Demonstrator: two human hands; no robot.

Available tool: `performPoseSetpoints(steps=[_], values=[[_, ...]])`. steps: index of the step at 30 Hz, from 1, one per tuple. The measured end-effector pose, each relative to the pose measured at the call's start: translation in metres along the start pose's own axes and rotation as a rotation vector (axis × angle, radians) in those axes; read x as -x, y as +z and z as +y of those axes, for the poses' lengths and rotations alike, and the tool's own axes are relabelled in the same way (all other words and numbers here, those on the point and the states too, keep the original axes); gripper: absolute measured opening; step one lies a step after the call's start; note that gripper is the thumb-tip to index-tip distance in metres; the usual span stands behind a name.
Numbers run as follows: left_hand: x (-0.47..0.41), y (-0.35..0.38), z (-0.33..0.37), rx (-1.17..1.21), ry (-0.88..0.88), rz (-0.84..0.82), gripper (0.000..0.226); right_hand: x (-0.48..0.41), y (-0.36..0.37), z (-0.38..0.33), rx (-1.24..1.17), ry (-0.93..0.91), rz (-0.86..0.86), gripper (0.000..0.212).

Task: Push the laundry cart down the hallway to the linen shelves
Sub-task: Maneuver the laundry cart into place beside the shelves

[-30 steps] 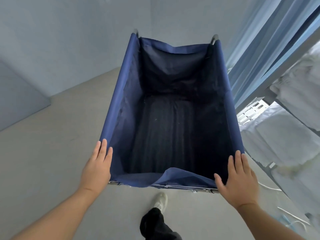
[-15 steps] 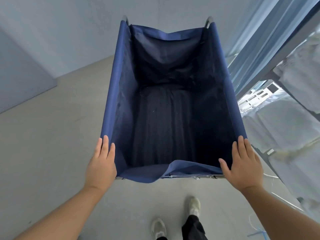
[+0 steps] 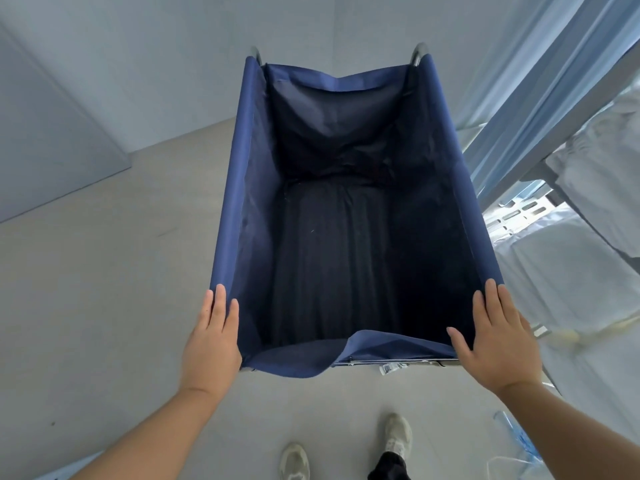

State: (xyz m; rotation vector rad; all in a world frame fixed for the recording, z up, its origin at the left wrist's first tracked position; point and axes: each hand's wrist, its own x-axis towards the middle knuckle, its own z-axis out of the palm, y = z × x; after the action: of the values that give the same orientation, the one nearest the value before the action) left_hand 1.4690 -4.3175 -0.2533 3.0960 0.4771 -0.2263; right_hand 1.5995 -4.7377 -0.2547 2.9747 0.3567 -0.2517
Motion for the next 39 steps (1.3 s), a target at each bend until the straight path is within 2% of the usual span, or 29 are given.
performPoseSetpoints(steps=[16,29,39], values=[[-0.062,-0.002,0.054,0.022,-0.132,0.013,0.071,-0.122,-0.013,0.052,-0.086,-0.164,0.078,0.084],[-0.162,-0.015,0.063,0.046,-0.211,0.012,0.070,-0.248,-0.033,0.045,-0.053,-0.230,0.124,0.080],[-0.267,-0.036,0.050,0.043,-0.205,0.025,0.072,-0.367,-0.058,0.024,-0.006,-0.247,0.125,0.081]])
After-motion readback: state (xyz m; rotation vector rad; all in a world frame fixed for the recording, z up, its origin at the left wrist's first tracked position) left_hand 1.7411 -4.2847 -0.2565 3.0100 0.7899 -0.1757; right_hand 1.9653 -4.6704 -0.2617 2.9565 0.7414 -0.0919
